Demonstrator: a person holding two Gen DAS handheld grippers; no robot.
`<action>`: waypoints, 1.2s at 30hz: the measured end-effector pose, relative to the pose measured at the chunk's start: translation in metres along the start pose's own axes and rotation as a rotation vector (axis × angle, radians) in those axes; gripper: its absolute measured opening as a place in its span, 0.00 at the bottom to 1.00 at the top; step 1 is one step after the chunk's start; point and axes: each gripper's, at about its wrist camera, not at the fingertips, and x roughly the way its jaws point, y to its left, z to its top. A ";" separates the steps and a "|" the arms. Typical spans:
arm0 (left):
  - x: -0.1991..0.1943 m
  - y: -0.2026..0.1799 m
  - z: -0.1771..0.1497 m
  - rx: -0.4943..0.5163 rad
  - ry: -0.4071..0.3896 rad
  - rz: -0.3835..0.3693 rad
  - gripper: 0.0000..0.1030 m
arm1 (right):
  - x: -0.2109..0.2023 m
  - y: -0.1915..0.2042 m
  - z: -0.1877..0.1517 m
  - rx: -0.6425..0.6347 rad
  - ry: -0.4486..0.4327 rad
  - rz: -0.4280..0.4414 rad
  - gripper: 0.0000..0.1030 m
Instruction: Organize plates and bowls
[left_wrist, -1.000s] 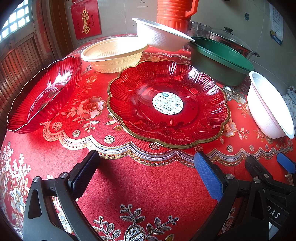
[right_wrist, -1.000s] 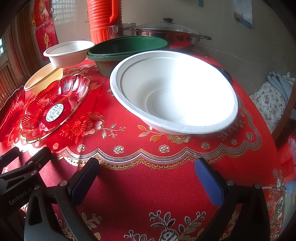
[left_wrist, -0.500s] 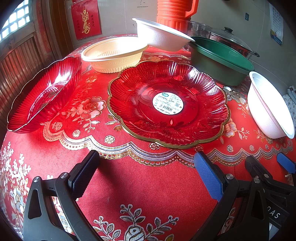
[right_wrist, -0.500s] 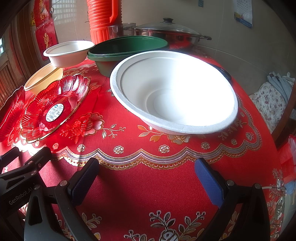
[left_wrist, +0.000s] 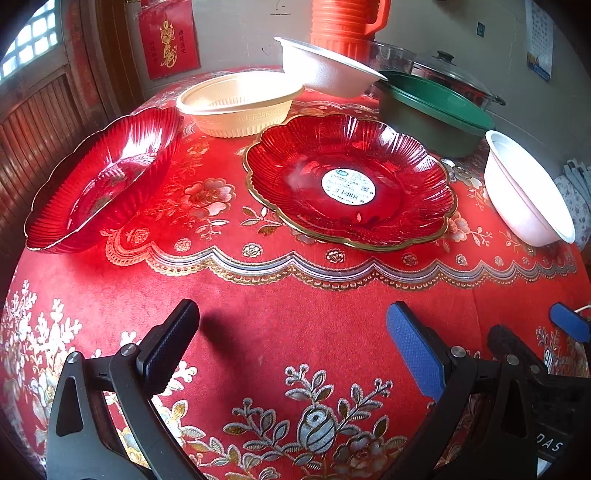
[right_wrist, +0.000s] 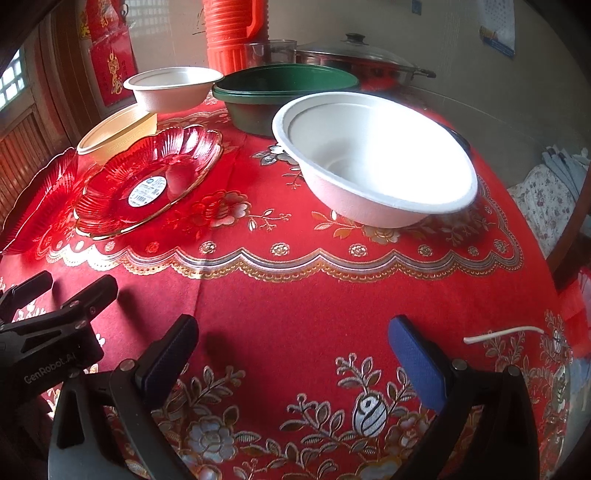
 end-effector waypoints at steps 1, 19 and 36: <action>-0.004 0.004 -0.001 -0.006 -0.011 0.001 0.99 | -0.005 0.002 -0.002 -0.005 -0.011 0.007 1.00; -0.055 0.110 0.020 -0.112 -0.134 0.133 0.99 | -0.051 0.097 0.048 -0.223 -0.141 0.177 1.00; -0.049 0.202 0.038 -0.219 -0.122 0.169 0.99 | -0.035 0.198 0.079 -0.401 -0.121 0.377 0.99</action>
